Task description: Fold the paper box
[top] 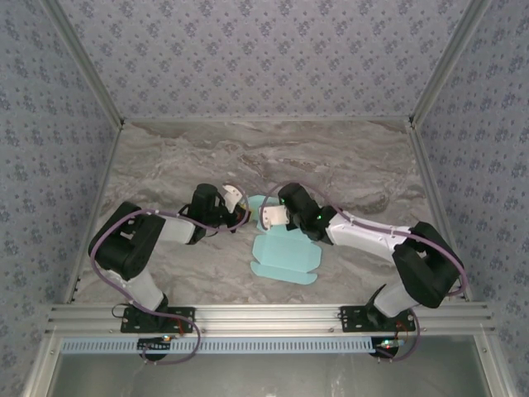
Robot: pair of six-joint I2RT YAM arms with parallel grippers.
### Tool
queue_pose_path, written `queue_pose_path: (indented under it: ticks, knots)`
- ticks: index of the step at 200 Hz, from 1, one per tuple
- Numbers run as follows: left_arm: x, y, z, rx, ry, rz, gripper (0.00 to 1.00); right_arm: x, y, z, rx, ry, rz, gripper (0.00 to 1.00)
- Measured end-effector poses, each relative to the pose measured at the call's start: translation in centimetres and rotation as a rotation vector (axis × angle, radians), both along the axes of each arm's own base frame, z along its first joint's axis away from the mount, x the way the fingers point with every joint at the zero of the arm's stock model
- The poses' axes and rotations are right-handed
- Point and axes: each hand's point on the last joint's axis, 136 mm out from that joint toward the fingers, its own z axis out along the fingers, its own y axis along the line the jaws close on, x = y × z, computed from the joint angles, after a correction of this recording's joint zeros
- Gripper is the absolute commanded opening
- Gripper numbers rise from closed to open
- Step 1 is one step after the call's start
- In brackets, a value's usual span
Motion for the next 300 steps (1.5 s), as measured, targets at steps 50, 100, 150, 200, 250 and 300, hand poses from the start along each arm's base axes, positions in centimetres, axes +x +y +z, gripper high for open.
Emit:
queue_pose_path:
  ticks: [50, 100, 150, 200, 250, 300]
  knots:
    - [0.4, 0.2, 0.4, -0.007, -0.021, 0.010, 0.00, -0.2, -1.0, 1.7, 0.018, -0.050, -0.036, 0.25]
    - [0.4, 0.2, 0.4, -0.006, -0.020, 0.013, 0.00, -1.3, -1.7, 1.9, 0.039, -0.068, -0.060, 0.10]
    - [0.7, 0.3, 0.7, -0.031, -0.003, 0.036, 0.43, -0.7, -1.4, 1.6, 0.024, -0.167, -0.076, 0.00]
    - [0.7, 4.0, 3.0, -0.129, -0.032, 0.152, 0.60, -0.4, -1.3, 0.4, -0.011, -0.230, -0.052, 0.00]
    - [1.1, 7.2, 5.5, -0.180, -0.069, 0.279, 0.61, -1.2, -0.5, 1.0, 0.006, -0.346, 0.013, 0.00]
    - [3.2, 10.3, 3.4, -0.155, -0.010, 0.415, 0.60, -1.9, 1.6, 2.2, 0.052, -0.441, 0.139, 0.00]
